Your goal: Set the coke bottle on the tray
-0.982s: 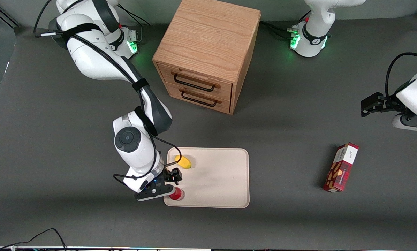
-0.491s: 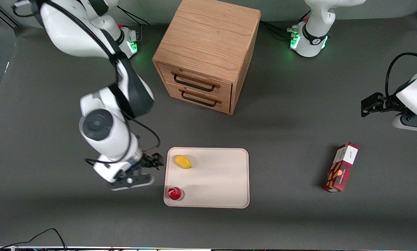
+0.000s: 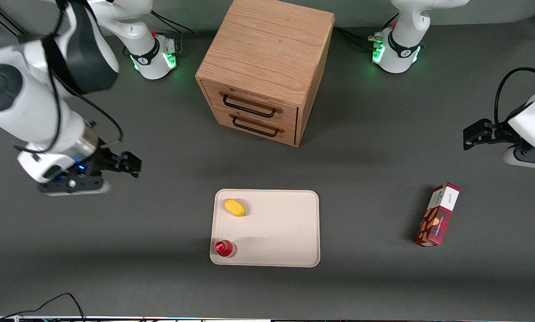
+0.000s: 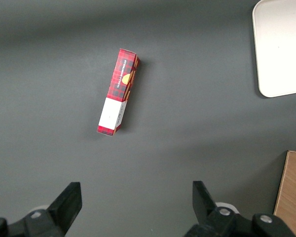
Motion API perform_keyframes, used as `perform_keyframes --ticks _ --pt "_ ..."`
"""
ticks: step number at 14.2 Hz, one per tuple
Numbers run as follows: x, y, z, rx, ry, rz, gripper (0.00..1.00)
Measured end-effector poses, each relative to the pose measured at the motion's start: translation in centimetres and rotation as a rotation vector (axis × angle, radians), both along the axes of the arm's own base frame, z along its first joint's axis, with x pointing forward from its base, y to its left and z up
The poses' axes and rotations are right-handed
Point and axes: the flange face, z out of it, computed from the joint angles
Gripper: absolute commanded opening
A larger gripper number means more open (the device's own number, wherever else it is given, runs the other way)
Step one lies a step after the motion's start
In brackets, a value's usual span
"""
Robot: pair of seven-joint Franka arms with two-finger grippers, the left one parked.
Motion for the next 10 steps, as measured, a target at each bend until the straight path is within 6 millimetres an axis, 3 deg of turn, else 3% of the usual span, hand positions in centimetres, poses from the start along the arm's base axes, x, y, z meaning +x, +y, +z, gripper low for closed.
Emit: perform_keyframes --ticks 4,7,10 --pt "-2.9 -6.0 4.2 0.047 0.035 -0.004 1.00" --pt "-4.5 -7.2 6.1 0.045 0.037 -0.025 1.00" --pt "-5.0 -8.0 6.5 0.042 0.049 -0.039 1.00"
